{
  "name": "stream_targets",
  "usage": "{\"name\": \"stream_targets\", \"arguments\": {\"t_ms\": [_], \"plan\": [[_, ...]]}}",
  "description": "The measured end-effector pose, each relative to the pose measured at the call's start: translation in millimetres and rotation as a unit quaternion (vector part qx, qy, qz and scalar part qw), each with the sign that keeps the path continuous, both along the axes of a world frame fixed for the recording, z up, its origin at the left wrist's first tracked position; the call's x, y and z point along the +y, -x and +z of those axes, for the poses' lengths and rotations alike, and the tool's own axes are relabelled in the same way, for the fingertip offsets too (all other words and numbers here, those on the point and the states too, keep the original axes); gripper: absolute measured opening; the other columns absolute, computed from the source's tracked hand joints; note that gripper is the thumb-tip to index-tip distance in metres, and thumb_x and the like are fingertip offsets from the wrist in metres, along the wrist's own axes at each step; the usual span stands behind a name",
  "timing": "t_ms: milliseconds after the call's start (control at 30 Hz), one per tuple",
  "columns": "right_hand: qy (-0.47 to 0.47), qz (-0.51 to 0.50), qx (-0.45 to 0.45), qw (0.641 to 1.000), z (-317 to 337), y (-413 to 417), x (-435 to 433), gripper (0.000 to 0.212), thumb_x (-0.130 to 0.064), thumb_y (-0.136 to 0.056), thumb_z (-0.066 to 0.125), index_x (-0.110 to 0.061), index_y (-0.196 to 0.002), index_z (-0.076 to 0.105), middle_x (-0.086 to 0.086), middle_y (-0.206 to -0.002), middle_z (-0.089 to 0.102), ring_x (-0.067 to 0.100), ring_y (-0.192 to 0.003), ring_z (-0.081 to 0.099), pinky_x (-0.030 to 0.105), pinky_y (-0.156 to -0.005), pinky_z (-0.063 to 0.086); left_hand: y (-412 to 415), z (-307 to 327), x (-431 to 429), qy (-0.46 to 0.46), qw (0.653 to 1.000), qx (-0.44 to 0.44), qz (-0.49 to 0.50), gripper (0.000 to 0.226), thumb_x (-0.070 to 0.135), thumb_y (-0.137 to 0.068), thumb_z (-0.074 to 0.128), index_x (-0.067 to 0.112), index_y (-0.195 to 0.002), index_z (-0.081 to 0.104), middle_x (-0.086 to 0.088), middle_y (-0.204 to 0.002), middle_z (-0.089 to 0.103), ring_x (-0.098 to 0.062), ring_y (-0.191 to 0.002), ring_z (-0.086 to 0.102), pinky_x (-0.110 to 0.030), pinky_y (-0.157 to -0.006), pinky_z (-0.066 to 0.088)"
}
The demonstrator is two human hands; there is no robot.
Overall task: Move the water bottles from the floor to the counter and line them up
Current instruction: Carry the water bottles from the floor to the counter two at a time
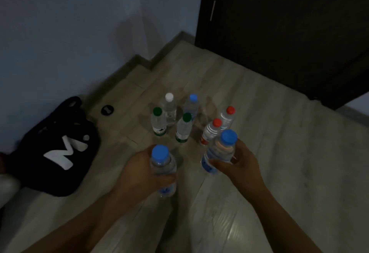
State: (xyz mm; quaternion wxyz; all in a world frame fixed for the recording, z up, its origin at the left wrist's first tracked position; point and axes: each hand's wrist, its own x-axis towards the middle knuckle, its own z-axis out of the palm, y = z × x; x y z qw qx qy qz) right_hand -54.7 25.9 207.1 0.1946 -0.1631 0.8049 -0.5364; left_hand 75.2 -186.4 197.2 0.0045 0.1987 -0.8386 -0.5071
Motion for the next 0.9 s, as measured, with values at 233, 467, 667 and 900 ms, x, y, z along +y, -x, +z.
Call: {"name": "stream_targets", "arguments": {"t_ms": [233,467,667,900], "plan": [[-0.003,0.000,-0.018,1.000,203,-24,8,0.059,0.000,-0.073,0.079,-0.016,-0.126,0.058,-0.005,-0.114,0.068,0.006,-0.105,0.065,0.029,-0.094,0.052,-14,209,12,-0.042,0.998,0.011,0.042,0.031,0.035,-0.060,0.084,0.022,-0.082,0.065,0.006,-0.077,0.073,-0.008,-0.077,0.070,-0.025,-0.072,0.056],[0.006,0.007,0.031,0.999,413,-42,2,0.057,-0.010,-0.075,0.080,-0.027,-0.123,0.056,-0.012,-0.114,0.066,0.002,-0.105,0.064,0.032,-0.093,0.052,-21,425,10,-0.019,0.998,0.052,0.038,0.025,0.027,-0.067,0.085,0.014,-0.075,0.065,0.004,-0.069,0.070,-0.007,-0.069,0.067,-0.029,-0.066,0.054],[0.032,0.019,0.085,0.996,570,-51,-3,0.044,-0.032,-0.072,0.076,-0.041,-0.110,0.056,-0.020,-0.106,0.067,-0.003,-0.099,0.065,0.021,-0.081,0.056,-26,577,-2,-0.012,0.992,0.123,0.029,0.028,0.040,-0.063,0.075,0.022,-0.065,0.053,-0.002,-0.064,0.063,-0.018,-0.062,0.063,-0.036,-0.066,0.059],[0.100,0.015,0.137,0.985,684,-57,-9,0.044,-0.018,-0.075,0.078,-0.039,-0.108,0.059,-0.021,-0.105,0.067,-0.002,-0.096,0.066,0.015,-0.071,0.055,-29,689,-18,0.018,0.970,0.222,0.098,0.052,0.051,-0.050,0.083,0.039,-0.090,0.052,0.023,-0.087,0.067,0.006,-0.073,0.066,-0.007,-0.055,0.047]]}}
